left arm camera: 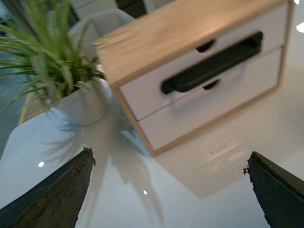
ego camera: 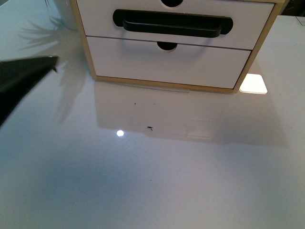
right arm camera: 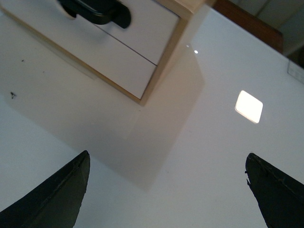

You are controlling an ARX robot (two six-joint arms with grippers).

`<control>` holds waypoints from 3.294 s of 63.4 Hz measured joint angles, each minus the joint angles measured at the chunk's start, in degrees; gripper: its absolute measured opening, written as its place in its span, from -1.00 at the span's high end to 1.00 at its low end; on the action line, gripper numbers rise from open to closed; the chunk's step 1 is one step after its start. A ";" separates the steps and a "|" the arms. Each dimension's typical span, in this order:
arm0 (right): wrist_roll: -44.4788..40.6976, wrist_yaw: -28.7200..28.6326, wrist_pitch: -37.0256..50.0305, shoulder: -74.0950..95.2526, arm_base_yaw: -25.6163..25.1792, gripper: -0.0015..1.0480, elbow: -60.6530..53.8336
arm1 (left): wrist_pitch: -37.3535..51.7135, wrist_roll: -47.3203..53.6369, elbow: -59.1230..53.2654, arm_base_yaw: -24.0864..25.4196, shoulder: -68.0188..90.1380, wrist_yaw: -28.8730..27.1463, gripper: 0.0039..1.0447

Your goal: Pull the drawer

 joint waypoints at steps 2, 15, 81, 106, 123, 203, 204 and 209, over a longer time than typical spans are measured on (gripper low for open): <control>-2.80 -1.27 -1.09 2.84 1.01 -0.83 2.19 | -1.09 2.80 2.54 -0.55 3.76 2.14 -0.87; -14.34 -4.13 -5.53 14.38 4.83 -0.83 11.45 | -7.50 12.24 15.69 -2.84 16.39 7.89 -0.87; -25.24 -14.67 -3.06 38.64 9.44 -0.83 28.04 | -25.49 21.92 45.00 -3.72 42.71 15.52 -0.87; -24.11 -18.29 -1.57 43.50 8.52 -0.83 31.26 | -25.57 21.24 49.51 -3.02 46.73 16.98 -0.87; -23.78 -19.47 -1.18 45.66 8.59 -0.83 32.72 | -26.03 21.22 50.62 -2.40 48.50 17.31 -0.87; -22.40 -21.29 3.21 52.85 10.38 -0.83 36.35 | -27.93 28.41 54.58 -1.95 54.14 13.35 -0.87; -22.43 -21.29 3.23 52.94 10.40 -0.83 36.35 | -27.93 28.44 54.58 -1.99 54.16 13.35 -0.87; -22.60 -21.27 3.32 53.05 10.47 -0.83 36.37 | -27.93 28.44 54.60 -2.10 54.23 13.44 -0.87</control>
